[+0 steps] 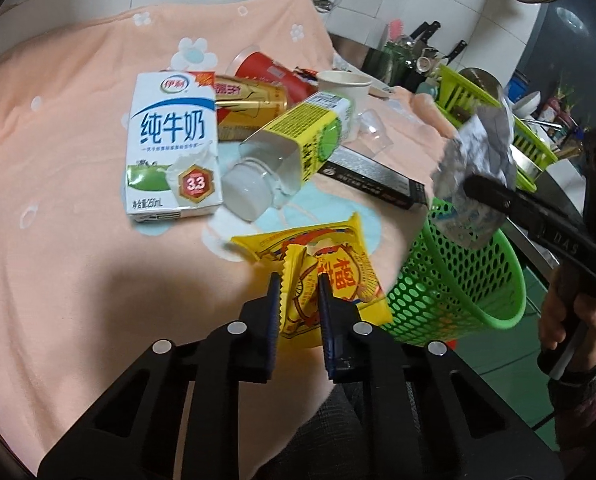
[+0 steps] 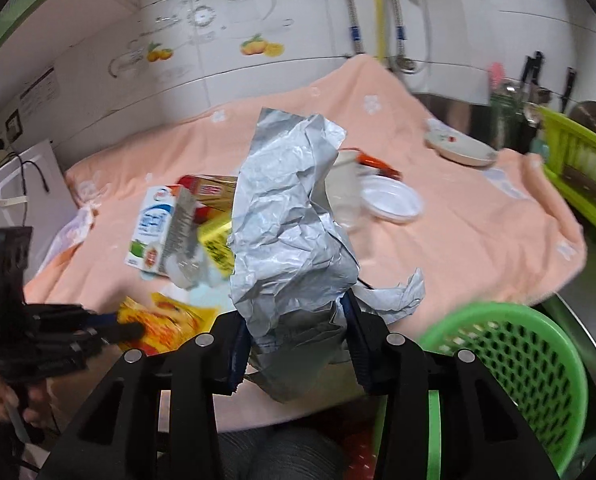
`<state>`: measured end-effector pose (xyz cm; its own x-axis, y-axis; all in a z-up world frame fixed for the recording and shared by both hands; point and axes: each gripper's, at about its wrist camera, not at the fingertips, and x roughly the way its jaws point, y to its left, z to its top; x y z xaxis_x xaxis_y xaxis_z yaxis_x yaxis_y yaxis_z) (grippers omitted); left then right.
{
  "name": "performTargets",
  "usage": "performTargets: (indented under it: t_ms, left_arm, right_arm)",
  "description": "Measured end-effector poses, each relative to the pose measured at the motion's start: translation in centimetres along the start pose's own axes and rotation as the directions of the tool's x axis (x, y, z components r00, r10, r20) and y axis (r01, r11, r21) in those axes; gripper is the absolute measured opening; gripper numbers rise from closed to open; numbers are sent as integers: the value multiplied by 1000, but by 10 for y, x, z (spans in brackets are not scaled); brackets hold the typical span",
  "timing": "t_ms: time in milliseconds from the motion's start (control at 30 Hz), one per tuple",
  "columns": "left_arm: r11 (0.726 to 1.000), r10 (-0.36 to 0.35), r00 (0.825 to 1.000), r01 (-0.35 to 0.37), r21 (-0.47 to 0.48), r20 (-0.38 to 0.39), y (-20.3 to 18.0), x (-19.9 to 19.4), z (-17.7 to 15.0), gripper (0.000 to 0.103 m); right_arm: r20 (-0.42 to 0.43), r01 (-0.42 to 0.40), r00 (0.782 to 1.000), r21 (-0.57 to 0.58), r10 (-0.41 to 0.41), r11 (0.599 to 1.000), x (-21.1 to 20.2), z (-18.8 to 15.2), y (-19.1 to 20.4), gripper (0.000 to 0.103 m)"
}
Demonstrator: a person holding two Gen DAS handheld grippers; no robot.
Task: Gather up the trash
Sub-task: 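Drop the foil into the green basket with the right tool while the left tool drops the packet in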
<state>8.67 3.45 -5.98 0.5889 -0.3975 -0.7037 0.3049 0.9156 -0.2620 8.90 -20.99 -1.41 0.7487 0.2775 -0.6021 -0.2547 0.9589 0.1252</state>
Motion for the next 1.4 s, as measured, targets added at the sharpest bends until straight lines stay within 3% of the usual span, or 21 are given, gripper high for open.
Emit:
performTargets:
  t_ms: [267, 500, 667, 733, 1000, 1200, 1300, 1367, 1400]
  left_arm:
    - [997, -50, 998, 48, 58, 25, -29, -14, 5, 7]
    - [988, -111, 994, 108, 109, 22, -60, -11, 15, 6]
    - [970, -202, 979, 199, 143, 7, -90, -4, 29, 6]
    - [956, -239, 971, 237, 170, -10, -107, 4, 37, 6]
    - [901, -350, 931, 364, 235, -100, -174, 47, 50, 6]
    - [883, -358, 919, 391, 258, -166, -213, 84, 45, 8]
    - [880, -358, 914, 399, 257, -192, -223, 96, 42, 15]
    - [884, -353, 915, 394, 252, -194, -227, 100, 41, 38]
    - [886, -346, 920, 385, 257, -187, -228, 101, 41, 42]
  right_arm:
    - [-47, 145, 989, 67, -142, 987, -24, -41, -47, 42]
    - [-104, 249, 966, 126, -237, 960, -35, -73, -89, 48]
    - [-133, 275, 958, 168, -255, 947, -39, -88, -110, 58]
    - [-132, 284, 956, 178, -264, 942, -42, -91, -115, 67]
    - [-107, 324, 945, 204, -308, 924, -64, -96, -134, 73]
    - [-87, 353, 936, 215, -342, 911, -78, -101, -144, 76]
    - [-83, 355, 935, 220, -345, 909, -82, -102, -146, 76]
    - [-81, 357, 934, 219, -348, 908, -84, -103, -147, 76]
    - [-82, 357, 934, 221, -348, 907, -84, -102, -147, 76]
